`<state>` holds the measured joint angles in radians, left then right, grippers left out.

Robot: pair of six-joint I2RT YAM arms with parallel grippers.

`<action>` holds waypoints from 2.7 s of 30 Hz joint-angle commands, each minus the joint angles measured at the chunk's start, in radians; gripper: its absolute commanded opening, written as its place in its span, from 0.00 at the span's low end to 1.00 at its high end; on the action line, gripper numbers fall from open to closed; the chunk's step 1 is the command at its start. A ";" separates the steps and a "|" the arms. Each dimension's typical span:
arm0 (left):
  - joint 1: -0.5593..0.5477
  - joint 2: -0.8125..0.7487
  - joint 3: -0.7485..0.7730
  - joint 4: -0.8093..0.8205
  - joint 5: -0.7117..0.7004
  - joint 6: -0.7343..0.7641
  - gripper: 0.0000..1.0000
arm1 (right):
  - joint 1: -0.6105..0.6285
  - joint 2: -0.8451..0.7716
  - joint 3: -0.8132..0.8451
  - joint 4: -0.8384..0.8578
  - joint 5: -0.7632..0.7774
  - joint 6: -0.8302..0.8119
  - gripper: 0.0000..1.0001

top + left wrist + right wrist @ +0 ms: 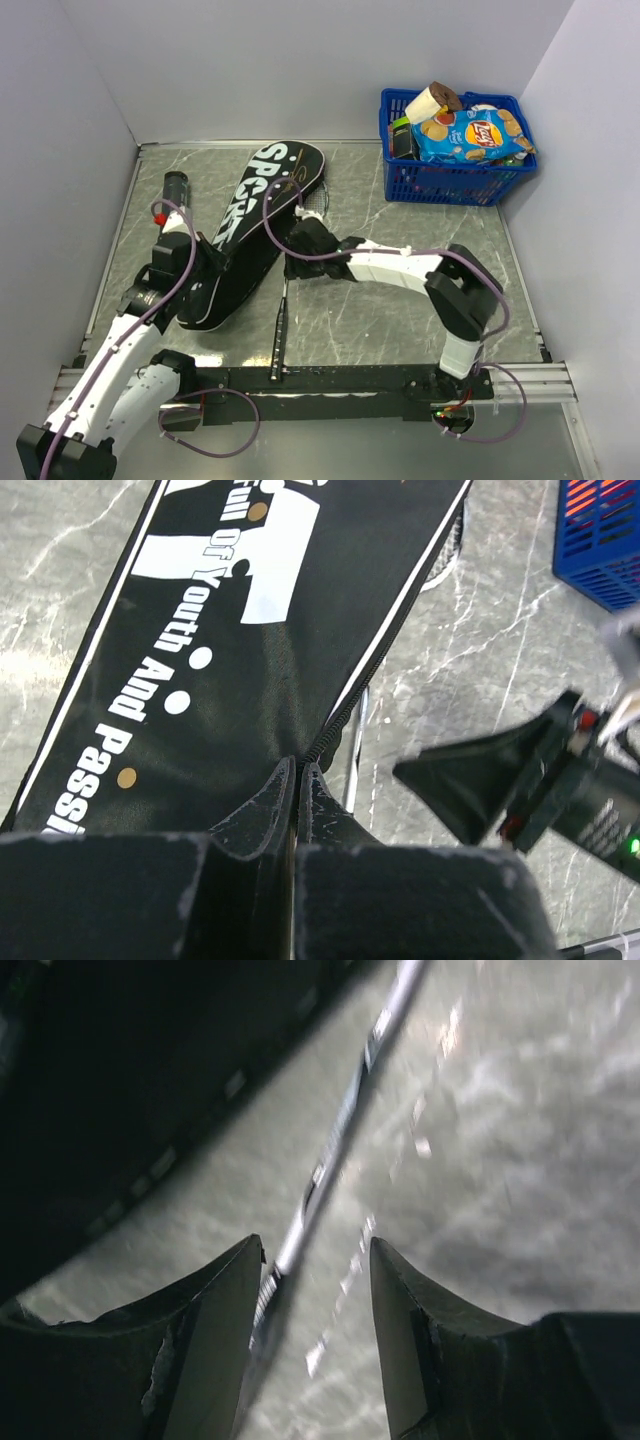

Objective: Pack up the badminton gear

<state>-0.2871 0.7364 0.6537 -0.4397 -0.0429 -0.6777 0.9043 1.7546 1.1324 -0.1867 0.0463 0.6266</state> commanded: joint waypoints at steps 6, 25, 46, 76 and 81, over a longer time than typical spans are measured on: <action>0.014 -0.028 -0.020 0.053 0.008 -0.026 0.01 | 0.007 0.186 0.230 -0.157 0.133 -0.027 0.55; 0.016 0.024 -0.097 0.154 0.204 -0.010 0.01 | -0.014 0.352 0.376 -0.283 0.190 -0.028 0.00; -0.092 0.262 -0.051 0.496 0.423 -0.157 0.01 | -0.143 -0.183 -0.189 -0.292 0.147 -0.055 0.00; -0.388 0.428 0.041 0.582 0.242 -0.203 0.01 | 0.266 -0.813 -0.364 -0.861 0.371 0.366 0.00; -0.402 0.419 0.046 0.573 0.235 -0.204 0.01 | 0.301 -0.755 -0.310 -0.798 0.351 0.346 0.00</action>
<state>-0.6716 1.1736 0.6460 0.0776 0.1879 -0.8631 1.1763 0.9684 0.7406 -1.0195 0.3790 0.9649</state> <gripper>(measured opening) 0.030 0.025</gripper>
